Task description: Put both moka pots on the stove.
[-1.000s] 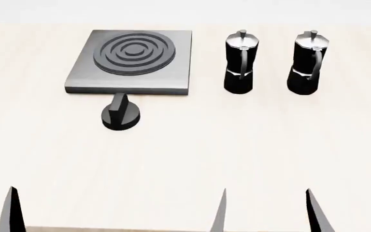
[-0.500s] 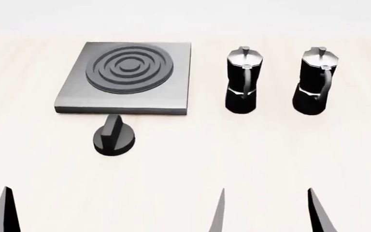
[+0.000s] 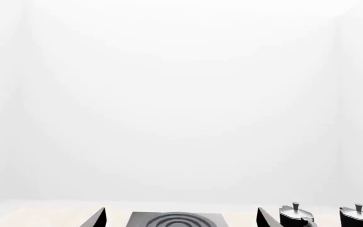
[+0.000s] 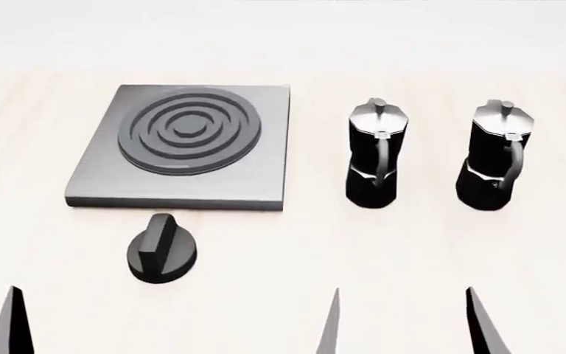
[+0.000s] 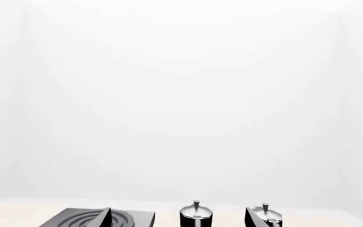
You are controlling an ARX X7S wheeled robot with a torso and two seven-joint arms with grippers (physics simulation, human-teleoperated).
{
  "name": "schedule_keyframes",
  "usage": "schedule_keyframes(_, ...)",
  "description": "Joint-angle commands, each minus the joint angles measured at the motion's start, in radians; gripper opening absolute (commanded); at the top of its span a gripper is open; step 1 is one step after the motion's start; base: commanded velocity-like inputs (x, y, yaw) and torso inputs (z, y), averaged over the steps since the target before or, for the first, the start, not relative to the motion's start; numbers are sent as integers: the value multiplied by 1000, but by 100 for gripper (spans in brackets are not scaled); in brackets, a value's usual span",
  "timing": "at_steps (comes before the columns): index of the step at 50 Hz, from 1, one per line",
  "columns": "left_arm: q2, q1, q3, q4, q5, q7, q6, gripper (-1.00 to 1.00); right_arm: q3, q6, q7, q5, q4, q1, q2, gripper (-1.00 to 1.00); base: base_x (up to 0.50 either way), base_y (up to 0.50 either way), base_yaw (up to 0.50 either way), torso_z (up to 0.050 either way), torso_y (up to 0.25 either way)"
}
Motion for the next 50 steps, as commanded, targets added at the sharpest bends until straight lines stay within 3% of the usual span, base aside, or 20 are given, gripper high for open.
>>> schedule_keyframes(1, -12, 2, 11, -6, -1, -13, 11, 100, -9, -10, 11, 2, 7, -1, 9, 100, 242, 0, 0, 0, 0)
schedule_keyframes(50, -55, -6, 39, -16, -18, -58, 19, 100, -20, -33, 50, 35, 34, 11, 36, 100, 213, 0, 0, 0, 0)
